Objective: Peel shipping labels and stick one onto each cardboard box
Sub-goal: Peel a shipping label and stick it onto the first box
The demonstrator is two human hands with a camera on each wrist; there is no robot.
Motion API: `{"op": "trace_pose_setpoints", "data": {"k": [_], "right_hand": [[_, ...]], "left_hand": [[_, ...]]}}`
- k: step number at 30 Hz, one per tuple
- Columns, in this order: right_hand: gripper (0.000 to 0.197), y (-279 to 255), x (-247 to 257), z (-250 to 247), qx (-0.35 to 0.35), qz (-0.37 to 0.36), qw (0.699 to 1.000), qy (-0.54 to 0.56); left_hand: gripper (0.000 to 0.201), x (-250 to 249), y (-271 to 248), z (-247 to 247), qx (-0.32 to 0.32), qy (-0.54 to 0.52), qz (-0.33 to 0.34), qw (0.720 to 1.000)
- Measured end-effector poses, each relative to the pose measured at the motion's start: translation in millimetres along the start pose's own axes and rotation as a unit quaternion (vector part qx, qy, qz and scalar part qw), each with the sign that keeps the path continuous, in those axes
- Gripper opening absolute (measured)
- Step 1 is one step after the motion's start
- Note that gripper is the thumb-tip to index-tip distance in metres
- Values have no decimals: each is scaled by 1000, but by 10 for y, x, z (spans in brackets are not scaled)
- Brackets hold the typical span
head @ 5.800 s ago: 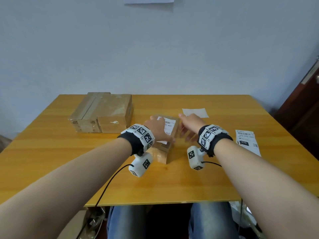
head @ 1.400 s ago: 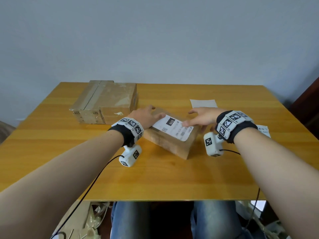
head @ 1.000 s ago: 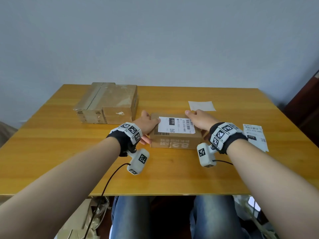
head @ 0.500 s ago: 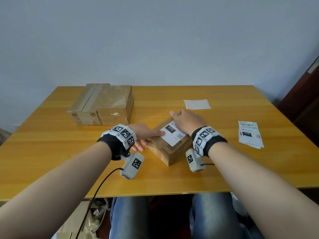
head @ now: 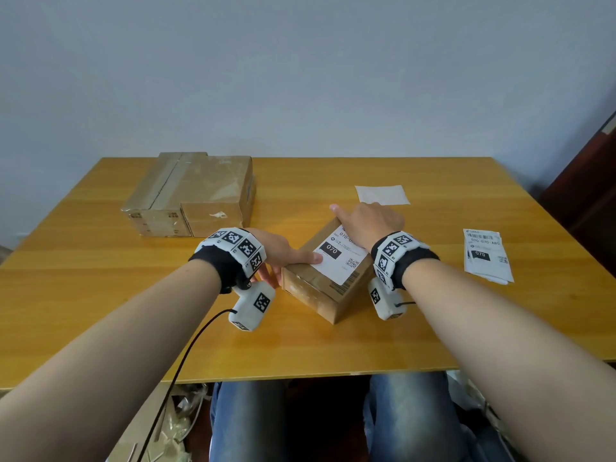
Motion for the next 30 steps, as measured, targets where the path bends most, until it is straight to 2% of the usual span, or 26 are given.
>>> {"op": "trace_pose_setpoints", "data": {"k": [15,18,22,26,30], "right_hand": [[56,145,-62,7,-108,-37,993,-10],[56,169,-103,15,-121,-25,992,16],[61,293,-193,108,-118,22,987,110],[68,403,-349,176,-100,30,978,179],[80,354,-422,123,-66,33,976,203]], "left_hand": [[87,66,81,-2,8,-25,8,1000],[86,73,92,-2,-1,-26,13,1000],[97,91,72,17,-38,-12,32,999],[86,56,20,54,-78,23,53,995],[80,71,1,55,-62,-17,65,996]]}}
Point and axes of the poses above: each hand's wrist, its own y-axis towards the middle knuckle, its own z-axis out of the palm, x = y × z, the point moved 1 cm from there along y, towards the middle knuckle, and after that the axes turned 12 degrees about -y, right-handed, at the moved point
